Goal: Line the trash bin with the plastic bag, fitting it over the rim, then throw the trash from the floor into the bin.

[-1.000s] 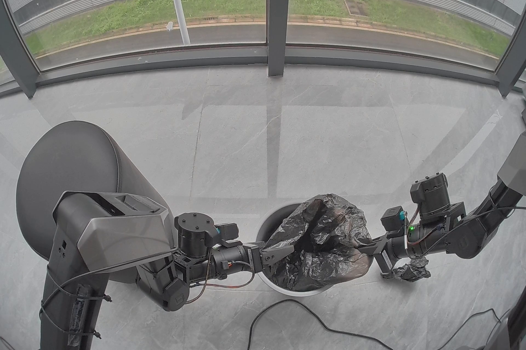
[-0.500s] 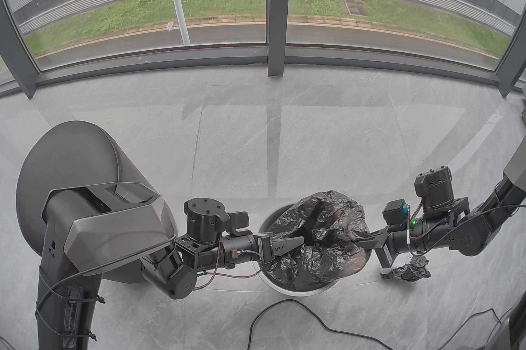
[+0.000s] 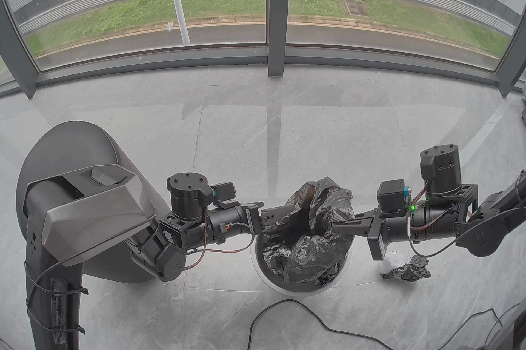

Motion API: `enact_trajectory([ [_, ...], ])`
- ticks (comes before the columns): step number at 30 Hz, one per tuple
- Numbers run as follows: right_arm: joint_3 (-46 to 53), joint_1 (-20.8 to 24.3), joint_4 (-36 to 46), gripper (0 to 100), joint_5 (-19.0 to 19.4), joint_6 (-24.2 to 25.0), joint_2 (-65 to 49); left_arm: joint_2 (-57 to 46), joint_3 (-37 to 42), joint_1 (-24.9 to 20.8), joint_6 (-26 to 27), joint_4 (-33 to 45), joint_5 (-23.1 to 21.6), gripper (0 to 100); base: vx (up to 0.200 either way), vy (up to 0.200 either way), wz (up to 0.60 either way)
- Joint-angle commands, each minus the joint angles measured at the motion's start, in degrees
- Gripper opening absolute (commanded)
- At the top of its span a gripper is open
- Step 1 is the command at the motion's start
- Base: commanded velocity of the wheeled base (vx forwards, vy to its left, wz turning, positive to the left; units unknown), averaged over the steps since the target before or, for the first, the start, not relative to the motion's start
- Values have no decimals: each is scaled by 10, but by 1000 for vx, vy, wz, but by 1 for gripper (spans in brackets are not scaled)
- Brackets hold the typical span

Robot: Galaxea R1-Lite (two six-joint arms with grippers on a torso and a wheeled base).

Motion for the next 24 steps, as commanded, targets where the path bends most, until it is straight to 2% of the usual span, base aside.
enact_trajectory([
  [1,-7,13,-24,0,15,13,-55,-29,7,19,-2,-1,0,100,0,0,0],
  [5,-5,13,-53,0,25,28,-80,-40,30,27,-6,-3,-4,100,0,0,0],
  [9,-3,12,-74,0,30,30,-88,-40,62,28,-44,-10,-9,100,0,0,0],
  [15,-6,9,-99,0,30,30,-90,-27,109,18,-204,-123,-47,100,0,0,0],
  [16,-6,9,-104,0,30,30,-92,-21,111,18,-264,-151,-50,100,0,0,0],
  [19,-3,11,-112,0,31,30,-99,-18,111,22,-367,-187,-53,100,0,0,0],
  [21,-2,11,-113,0,30,30,-104,-16,111,21,-395,-194,-54,100,0,0,0],
  [24,0,10,-113,0,30,30,-112,2,107,20,-394,-194,-54,100,0,0,0],
])
